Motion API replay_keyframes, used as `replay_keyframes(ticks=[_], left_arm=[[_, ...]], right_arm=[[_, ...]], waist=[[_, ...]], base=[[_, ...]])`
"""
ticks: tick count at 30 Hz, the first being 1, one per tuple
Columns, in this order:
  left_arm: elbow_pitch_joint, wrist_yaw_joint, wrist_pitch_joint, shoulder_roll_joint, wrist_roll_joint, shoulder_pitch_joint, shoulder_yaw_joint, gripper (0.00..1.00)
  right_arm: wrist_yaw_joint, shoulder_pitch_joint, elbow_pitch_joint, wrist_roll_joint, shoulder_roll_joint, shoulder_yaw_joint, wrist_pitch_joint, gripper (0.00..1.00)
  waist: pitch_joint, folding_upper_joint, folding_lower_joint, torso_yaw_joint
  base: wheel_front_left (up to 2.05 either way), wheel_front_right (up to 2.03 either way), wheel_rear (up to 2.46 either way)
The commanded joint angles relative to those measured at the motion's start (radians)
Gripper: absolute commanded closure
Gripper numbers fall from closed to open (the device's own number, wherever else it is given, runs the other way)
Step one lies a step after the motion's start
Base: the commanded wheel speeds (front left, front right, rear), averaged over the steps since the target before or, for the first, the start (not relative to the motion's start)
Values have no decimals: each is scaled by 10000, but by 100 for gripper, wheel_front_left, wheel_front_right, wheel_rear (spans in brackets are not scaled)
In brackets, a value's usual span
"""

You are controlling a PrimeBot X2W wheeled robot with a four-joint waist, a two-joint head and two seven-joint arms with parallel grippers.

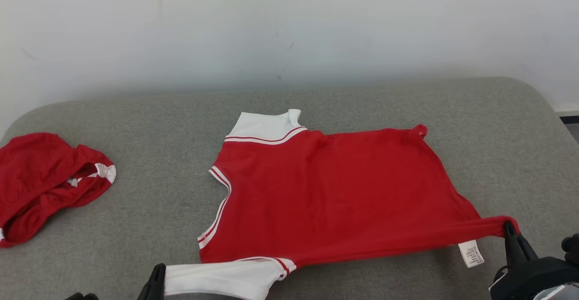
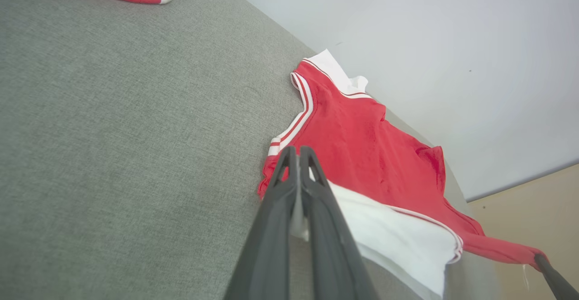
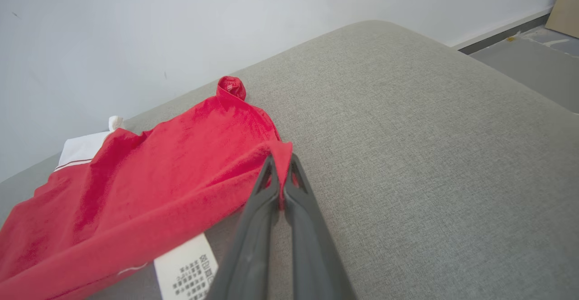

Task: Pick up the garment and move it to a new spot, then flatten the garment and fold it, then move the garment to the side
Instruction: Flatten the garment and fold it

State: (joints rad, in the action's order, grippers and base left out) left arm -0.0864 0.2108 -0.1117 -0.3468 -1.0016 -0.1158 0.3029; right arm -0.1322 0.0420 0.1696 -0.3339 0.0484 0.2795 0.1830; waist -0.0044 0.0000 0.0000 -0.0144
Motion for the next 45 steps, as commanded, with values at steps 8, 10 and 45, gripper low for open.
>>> replay_keyframes(ticks=[8,10,45], left_arm=[[64,-284,-21,184,-262,996,-192,100],[130,-449,66,238,-405,1550,-305,100],[3841,-2845,-1519,-817,3878,17259,-1224,100]], right_arm=[[26,696,-529,-223,32,-1047,657,100],[26,1235,-636,-425,46,-1491,985,100],[26,15298,5402,853,976,-1709,-4450,100]], waist=[[838,0,0,-128],[1256,0,0,-185],[6941,0,0,-1254]], base=[[0,0,0],[0,0,0],[0,0,0]])
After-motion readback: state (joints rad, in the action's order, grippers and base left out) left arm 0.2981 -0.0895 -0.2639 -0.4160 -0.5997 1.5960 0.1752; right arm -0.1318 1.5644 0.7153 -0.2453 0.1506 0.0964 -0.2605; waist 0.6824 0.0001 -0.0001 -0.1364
